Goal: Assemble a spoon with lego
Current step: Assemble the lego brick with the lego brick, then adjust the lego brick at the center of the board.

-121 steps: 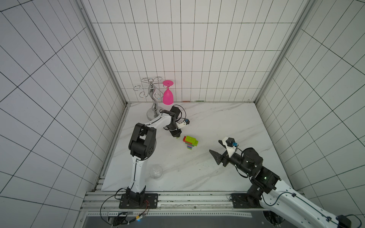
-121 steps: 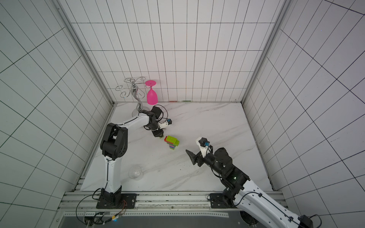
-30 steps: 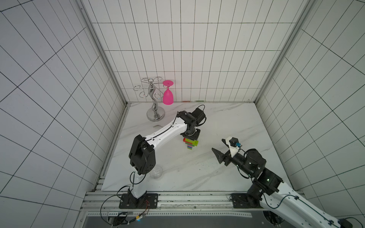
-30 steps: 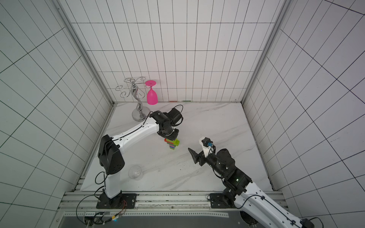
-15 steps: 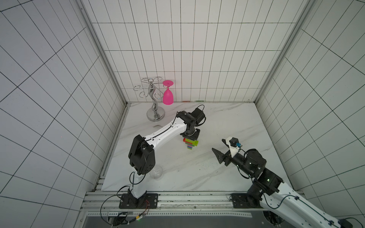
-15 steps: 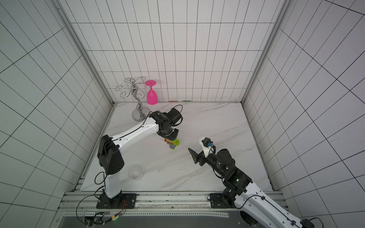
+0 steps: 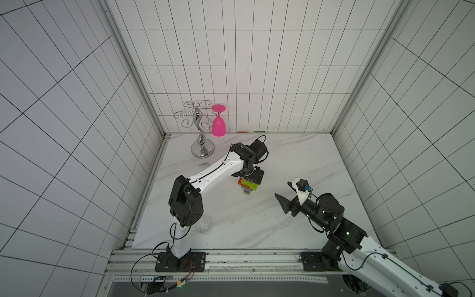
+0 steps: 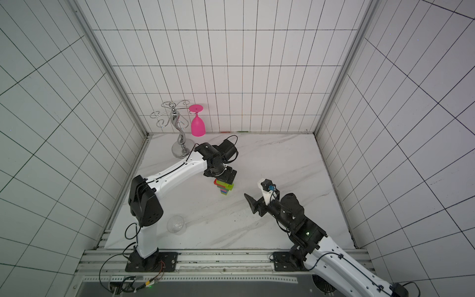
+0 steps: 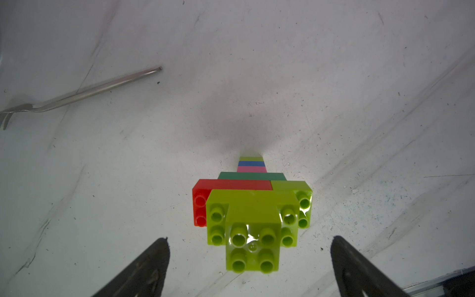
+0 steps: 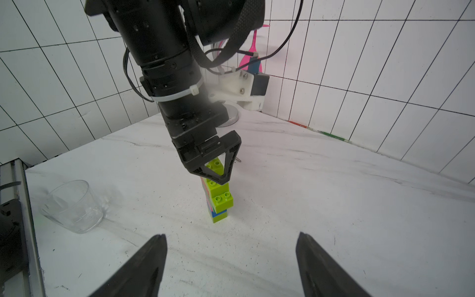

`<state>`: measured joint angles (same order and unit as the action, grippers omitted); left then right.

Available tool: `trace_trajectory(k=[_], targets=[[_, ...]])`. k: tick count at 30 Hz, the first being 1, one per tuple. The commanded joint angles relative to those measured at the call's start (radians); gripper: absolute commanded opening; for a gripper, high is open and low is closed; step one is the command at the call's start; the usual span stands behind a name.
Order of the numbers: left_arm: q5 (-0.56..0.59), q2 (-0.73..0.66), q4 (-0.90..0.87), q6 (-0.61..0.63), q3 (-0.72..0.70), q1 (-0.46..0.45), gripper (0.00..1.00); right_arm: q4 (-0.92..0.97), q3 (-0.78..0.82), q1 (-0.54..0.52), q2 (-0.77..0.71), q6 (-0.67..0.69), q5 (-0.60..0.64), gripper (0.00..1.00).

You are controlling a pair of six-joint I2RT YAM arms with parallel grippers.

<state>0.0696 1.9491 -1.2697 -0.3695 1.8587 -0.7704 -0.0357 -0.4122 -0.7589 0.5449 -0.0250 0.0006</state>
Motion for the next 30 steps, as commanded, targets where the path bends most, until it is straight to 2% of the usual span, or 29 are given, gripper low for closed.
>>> trace_trajectory(k=[1,6,9,13,16,23,30], targets=[[-0.025,-0.092,0.040,-0.002,0.018,0.000,0.98,-0.051,0.033,0.009,0.030,0.039,-0.014,0.82],[0.000,-0.345,0.176,0.005,-0.192,-0.001,0.98,-0.105,0.039,0.008,0.155,0.100,-0.030,0.79],[0.031,-0.575,0.307,0.022,-0.399,-0.001,0.98,-0.153,0.021,0.009,0.286,0.162,-0.051,0.79],[0.044,-0.904,0.543,0.057,-0.729,0.000,0.99,-0.157,-0.053,0.009,0.478,0.267,-0.149,0.74],[0.041,-1.094,0.613,0.079,-0.875,0.000,0.99,-0.189,-0.077,0.008,0.560,0.314,-0.170,0.74],[0.037,-1.355,0.624,0.118,-1.035,0.000,0.99,-0.277,-0.157,0.014,0.773,0.391,-0.144,0.73],[0.004,-1.421,0.617,0.139,-1.042,-0.001,0.99,-0.372,-0.240,0.052,0.913,0.395,-0.190,0.69]])
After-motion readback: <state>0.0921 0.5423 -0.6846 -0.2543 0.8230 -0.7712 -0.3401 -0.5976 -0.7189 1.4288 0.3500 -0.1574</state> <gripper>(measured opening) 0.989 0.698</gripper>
